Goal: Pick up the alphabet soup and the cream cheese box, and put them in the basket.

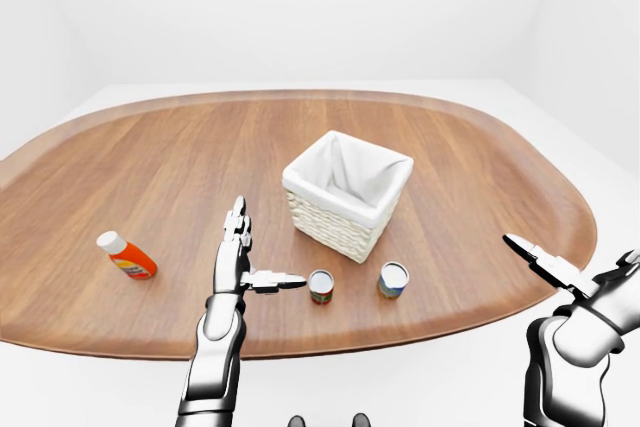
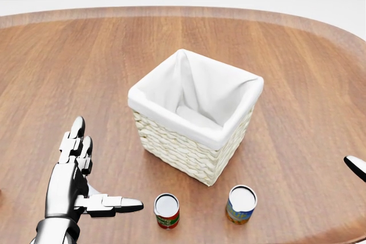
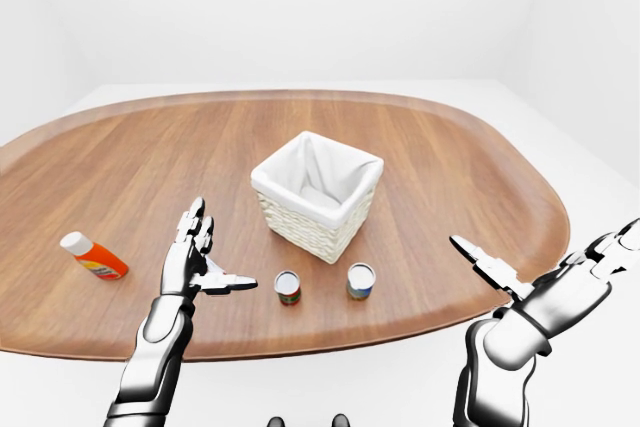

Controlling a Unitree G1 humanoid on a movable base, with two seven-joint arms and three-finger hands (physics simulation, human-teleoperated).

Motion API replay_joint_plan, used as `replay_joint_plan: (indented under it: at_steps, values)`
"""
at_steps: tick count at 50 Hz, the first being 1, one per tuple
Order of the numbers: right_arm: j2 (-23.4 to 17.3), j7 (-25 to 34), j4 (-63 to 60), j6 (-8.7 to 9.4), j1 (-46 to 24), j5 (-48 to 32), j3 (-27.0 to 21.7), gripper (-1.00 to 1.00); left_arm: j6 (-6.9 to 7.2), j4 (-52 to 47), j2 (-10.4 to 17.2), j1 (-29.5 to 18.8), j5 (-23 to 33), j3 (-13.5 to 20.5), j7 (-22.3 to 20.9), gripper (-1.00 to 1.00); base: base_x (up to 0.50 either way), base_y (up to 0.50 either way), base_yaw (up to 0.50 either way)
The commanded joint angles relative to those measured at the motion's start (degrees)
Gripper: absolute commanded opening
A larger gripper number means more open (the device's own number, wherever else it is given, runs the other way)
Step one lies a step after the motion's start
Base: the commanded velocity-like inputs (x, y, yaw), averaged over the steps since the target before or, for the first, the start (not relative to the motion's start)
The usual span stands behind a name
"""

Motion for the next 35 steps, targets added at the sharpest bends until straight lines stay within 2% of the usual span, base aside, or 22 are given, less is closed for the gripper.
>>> replay_joint_plan:
  at_steps: [1,3,6,15,17,24,32,33,35]
  values:
    - [0.0,0.0,0.3,-0.07,-0.1,0.1,0.0,1.0,-0.12,0.1,0.0,0.0,0.0,0.0,0.0,1.0,0.21,0.07,0.0]
    - [-0.1,0.0,0.7,-0.33,-0.2,0.1,0.0,1.0,-0.29,0.4,0.0,-0.1,0.0,0.1,0.0,1.0,0.21,0.07,0.0]
    - [0.0,0.0,-0.3,0.52,0.0,0.3,0.0,1.0,-0.16,0.2,0.0,-0.1,0.0,0.1,0.0,1.0,0.21,0.07,0.0]
    - [0.0,0.0,-0.3,1.18,-0.1,0.9,-0.1,1.0,-0.48,0.7,0.1,-0.2,0.0,0.1,-0.1,1.0,0.21,0.0,0.0]
    - [-0.1,0.0,-0.5,1.45,-0.2,0.9,-0.1,1.0,-0.15,0.2,0.1,-0.1,0.0,0.1,-0.1,1.0,0.21,0.0,0.0]
    - [-0.1,0.0,0.1,0.77,-0.2,1.2,-0.2,1.0,-0.17,0.2,0.0,-0.1,0.0,0.1,0.0,1.0,0.21,0.0,0.0]
    - [0.0,0.0,-0.6,1.18,0.0,1.2,-0.2,1.0,-0.13,0.0,0.0,0.1,0.0,0.0,0.0,1.0,0.21,0.0,0.0]
    - [0.0,0.0,-0.8,1.26,0.1,1.2,-0.2,1.0,-0.5,0.6,0.0,-0.2,-0.1,0.1,-0.1,1.0,0.21,0.0,0.0]
    - [0.0,0.0,-0.2,0.57,0.0,1.0,-0.2,1.0,-0.38,0.4,0.0,-0.1,0.0,0.0,0.0,1.0,0.21,0.0,0.0]
